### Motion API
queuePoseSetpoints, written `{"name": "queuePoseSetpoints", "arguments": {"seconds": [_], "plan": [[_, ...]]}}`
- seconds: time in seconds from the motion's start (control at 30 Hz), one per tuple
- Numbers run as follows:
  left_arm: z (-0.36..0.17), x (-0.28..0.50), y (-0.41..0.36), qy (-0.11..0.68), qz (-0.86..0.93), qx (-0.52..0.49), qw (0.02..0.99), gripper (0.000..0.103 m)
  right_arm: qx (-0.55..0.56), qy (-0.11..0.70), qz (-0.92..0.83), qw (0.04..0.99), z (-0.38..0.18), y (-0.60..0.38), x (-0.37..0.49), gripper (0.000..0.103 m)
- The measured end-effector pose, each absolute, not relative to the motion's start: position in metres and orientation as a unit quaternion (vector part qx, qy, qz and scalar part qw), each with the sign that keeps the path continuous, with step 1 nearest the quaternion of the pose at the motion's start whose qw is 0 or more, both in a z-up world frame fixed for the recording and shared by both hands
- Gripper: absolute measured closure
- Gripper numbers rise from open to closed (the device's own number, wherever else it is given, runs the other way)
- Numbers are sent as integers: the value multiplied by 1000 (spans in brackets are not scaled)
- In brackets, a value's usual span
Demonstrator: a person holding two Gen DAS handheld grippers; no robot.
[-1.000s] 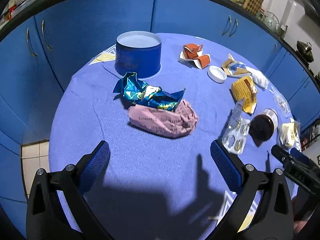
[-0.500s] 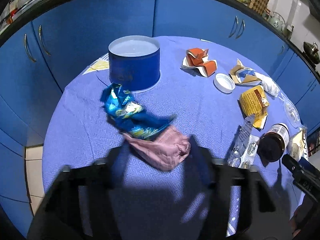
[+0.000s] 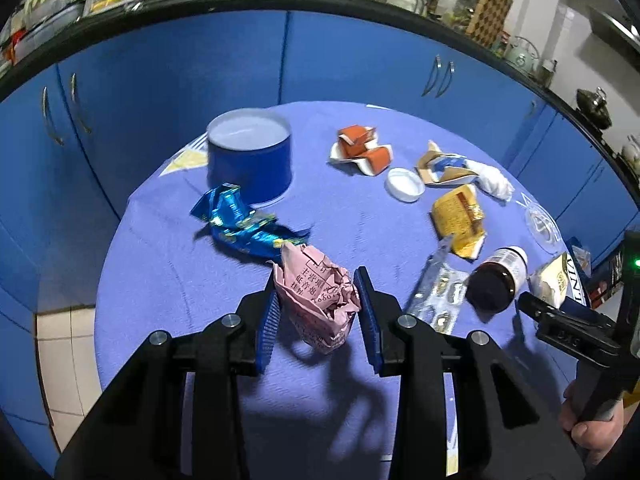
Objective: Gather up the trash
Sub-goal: 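Carry the pink wrapper and gold bag over the black bin with both tools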
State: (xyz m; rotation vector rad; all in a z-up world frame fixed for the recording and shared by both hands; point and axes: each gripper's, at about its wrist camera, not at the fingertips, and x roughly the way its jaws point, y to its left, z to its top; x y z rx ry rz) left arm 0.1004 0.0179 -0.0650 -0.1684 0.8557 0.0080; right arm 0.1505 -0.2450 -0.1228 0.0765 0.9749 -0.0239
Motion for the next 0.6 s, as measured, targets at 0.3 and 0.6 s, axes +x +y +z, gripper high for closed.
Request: {"name": "queuePoseSetpoints", "arguments": {"seconds": [0.3, 0.6], "plan": [[-66, 107, 1, 409, -12, -69, 910, 66, 49, 458, -17, 888, -117, -261, 154, 7], [-66, 107, 3, 411, -15, -76, 908, 66, 9, 451, -10, 892, -113, -249, 149, 48]]}}
